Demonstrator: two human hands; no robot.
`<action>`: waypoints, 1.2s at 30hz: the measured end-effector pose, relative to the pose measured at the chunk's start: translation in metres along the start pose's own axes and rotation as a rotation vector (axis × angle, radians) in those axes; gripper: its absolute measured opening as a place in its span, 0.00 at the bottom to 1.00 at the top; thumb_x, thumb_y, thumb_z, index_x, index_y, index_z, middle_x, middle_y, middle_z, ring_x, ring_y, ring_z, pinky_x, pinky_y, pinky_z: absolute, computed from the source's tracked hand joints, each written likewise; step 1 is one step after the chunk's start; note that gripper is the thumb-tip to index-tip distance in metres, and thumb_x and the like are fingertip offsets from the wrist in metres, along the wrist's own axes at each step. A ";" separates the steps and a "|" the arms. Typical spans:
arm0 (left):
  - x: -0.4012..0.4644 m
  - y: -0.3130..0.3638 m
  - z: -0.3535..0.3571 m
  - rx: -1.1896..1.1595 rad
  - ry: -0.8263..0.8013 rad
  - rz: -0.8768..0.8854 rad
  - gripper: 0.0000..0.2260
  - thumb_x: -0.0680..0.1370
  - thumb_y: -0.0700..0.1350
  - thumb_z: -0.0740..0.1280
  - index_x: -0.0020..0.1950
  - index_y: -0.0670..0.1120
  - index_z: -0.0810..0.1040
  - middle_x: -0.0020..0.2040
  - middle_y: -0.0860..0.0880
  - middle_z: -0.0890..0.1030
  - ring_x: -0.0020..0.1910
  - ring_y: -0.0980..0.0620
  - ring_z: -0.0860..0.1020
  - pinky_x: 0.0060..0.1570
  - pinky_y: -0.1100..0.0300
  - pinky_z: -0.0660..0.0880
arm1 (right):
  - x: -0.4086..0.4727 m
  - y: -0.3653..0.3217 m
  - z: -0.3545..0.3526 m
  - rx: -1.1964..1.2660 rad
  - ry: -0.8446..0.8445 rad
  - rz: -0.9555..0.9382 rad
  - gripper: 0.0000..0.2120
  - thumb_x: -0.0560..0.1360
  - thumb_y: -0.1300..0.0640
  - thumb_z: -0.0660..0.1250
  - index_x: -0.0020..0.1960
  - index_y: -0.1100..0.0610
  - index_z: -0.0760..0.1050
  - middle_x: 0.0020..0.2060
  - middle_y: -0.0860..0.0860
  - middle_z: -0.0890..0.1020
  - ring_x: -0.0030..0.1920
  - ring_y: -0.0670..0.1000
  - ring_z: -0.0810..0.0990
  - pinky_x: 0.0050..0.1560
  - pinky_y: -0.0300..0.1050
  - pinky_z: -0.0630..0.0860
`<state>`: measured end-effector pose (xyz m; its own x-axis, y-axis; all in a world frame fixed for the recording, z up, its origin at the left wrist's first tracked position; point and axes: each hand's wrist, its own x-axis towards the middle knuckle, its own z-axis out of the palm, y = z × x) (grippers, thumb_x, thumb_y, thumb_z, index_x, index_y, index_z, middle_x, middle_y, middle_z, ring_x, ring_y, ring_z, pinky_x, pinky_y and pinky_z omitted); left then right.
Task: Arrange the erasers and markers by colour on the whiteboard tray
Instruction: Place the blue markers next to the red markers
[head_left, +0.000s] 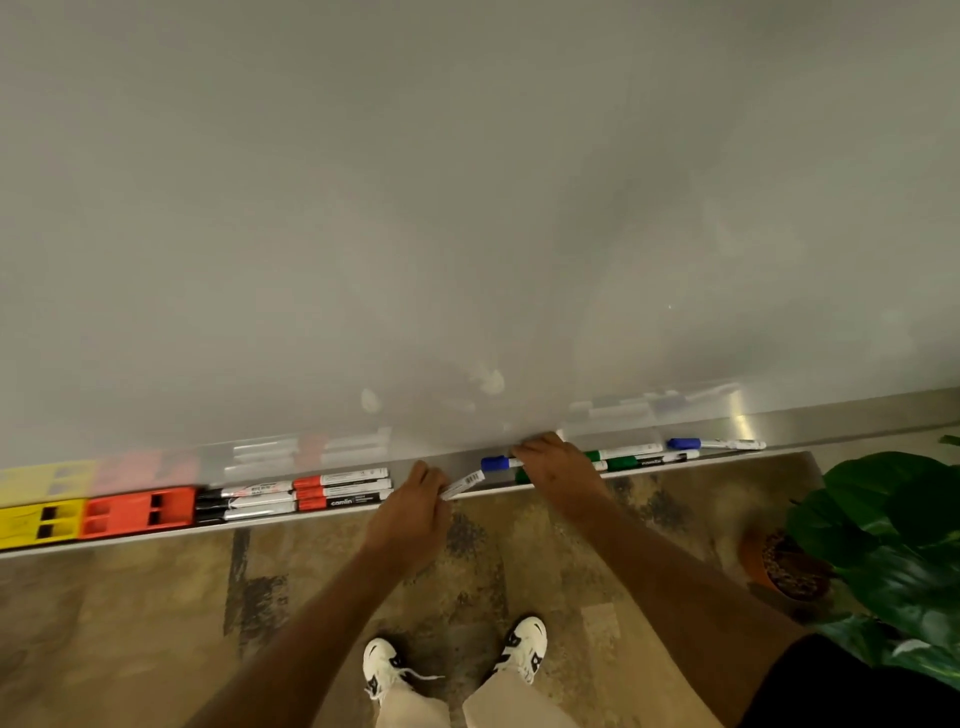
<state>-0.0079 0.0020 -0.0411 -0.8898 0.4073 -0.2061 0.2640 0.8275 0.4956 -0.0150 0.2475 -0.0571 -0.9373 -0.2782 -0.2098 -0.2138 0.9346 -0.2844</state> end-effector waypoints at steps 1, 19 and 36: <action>-0.002 -0.001 -0.002 -0.001 0.010 -0.006 0.04 0.80 0.47 0.58 0.50 0.50 0.71 0.46 0.52 0.68 0.34 0.57 0.71 0.31 0.58 0.74 | 0.002 -0.001 0.002 -0.024 -0.010 0.000 0.17 0.73 0.63 0.66 0.61 0.55 0.74 0.59 0.54 0.78 0.61 0.56 0.74 0.59 0.51 0.72; -0.016 0.015 -0.006 0.005 -0.021 0.064 0.05 0.79 0.47 0.56 0.50 0.53 0.71 0.45 0.56 0.68 0.36 0.58 0.71 0.31 0.65 0.70 | -0.025 0.014 0.000 -0.086 0.146 -0.156 0.24 0.71 0.65 0.68 0.66 0.61 0.69 0.59 0.58 0.74 0.59 0.58 0.74 0.63 0.53 0.74; 0.022 0.083 0.012 -0.033 -0.051 0.126 0.05 0.81 0.52 0.52 0.51 0.61 0.65 0.36 0.58 0.75 0.27 0.57 0.75 0.23 0.63 0.72 | -0.100 0.177 -0.061 -0.154 0.090 0.368 0.14 0.78 0.60 0.59 0.62 0.55 0.74 0.55 0.52 0.79 0.56 0.53 0.73 0.59 0.48 0.66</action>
<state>-0.0017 0.0841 -0.0146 -0.8299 0.5272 -0.1824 0.3595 0.7554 0.5478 0.0244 0.4544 -0.0290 -0.9779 0.0949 -0.1864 0.1079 0.9923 -0.0608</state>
